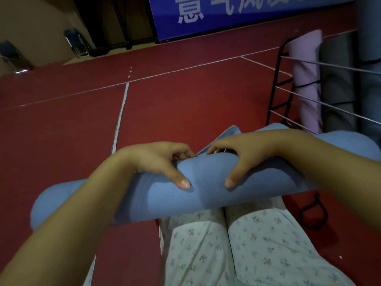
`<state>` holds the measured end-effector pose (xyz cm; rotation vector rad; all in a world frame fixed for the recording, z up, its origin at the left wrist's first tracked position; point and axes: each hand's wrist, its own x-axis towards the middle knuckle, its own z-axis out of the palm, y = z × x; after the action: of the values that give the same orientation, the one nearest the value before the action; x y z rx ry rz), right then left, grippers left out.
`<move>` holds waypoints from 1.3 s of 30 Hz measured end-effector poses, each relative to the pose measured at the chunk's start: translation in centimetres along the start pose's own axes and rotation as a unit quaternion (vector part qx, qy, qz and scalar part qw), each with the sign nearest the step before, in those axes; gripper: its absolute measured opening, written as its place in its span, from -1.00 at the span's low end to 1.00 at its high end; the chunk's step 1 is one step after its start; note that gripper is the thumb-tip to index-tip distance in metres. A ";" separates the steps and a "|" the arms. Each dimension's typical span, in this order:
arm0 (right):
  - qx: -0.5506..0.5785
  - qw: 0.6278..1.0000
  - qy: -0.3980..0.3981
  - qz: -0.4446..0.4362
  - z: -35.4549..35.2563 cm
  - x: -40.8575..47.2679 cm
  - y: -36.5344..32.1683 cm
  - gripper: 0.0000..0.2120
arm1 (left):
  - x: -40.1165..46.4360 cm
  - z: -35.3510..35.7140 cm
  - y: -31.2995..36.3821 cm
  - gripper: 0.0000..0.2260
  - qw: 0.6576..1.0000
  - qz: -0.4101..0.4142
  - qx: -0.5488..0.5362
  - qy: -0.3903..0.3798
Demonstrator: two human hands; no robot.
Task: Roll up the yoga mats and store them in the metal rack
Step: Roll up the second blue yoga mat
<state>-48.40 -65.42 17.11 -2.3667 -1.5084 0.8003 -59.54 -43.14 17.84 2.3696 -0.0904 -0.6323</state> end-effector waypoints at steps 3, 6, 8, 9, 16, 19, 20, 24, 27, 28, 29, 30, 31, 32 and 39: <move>-0.079 0.996 0.049 -0.013 -0.4 -0.9 -0.3 -0.19 | 0.6 -0.4 -0.1 -0.49 0.999 -0.012 -0.032 -0.011; -0.083 0.989 0.109 -0.057 0.5 -2.1 -1.0 -0.27 | 1.2 -0.9 -0.5 -0.48 0.997 -0.020 -0.072 -0.031; -0.074 0.987 0.123 -0.075 1.8 -2.4 -1.3 -0.29 | 1.6 -1.3 -1.0 -0.49 0.992 -0.022 -0.109 -0.057; -0.099 0.983 0.136 -0.077 2.5 -2.4 -1.3 -0.28 | 1.9 -1.4 -1.2 -0.49 0.989 -0.023 -0.127 -0.068; -0.077 0.978 0.179 -0.074 2.6 -1.1 -0.3 -0.30 | 1.0 -1.8 -0.1 -0.45 0.998 -0.032 -0.059 -0.011; -0.031 0.982 0.172 -0.069 1.7 -0.5 0.2 -0.33 | -0.6 -1.2 0.7 -0.47 0.983 0.004 0.093 0.160; -0.019 0.983 0.166 -0.070 1.4 -0.3 0.3 -0.35 | -1.1 -0.5 0.7 -0.49 0.965 0.037 0.143 0.219; 0.018 0.989 0.128 -0.067 0.0 0.5 0.8 -0.42 | -2.4 2.8 0.9 -0.41 0.921 0.133 0.243 0.273; 0.050 0.992 0.102 -0.057 -0.8 1.0 1.1 -0.44 | -1.7 4.8 0.6 -0.32 0.912 0.096 0.298 0.266; 0.055 0.992 0.097 -0.055 -1.0 1.1 1.2 -0.44 | -1.3 5.2 0.3 -0.30 0.900 0.094 0.318 0.281; 0.055 0.993 0.094 -0.054 -1.2 1.3 1.2 -0.44 | -0.8 5.4 0.1 -0.29 0.891 0.094 0.331 0.295; 0.056 0.993 0.092 -0.052 -1.4 1.5 1.3 -0.45 | -0.5 5.3 -0.2 -0.28 0.884 0.097 0.340 0.307; 0.058 0.993 0.090 -0.049 -1.5 1.8 1.4 -0.46 | -0.2 5.1 -0.4 -0.27 0.880 0.096 0.345 0.311; 0.061 0.993 0.089 -0.047 -1.6 2.0 1.5 -0.47 | 0.0 4.9 -0.5 -0.25 0.880 0.092 0.347 0.310; 0.028 0.997 0.068 -0.017 -2.7 2.7 1.4 -0.46 | 0.9 2.4 0.3 -0.29 0.931 0.055 0.267 0.243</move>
<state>-44.93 -63.44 17.83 -2.2973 -1.4495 0.6512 -59.80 -45.05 16.07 2.9489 -0.1925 0.0672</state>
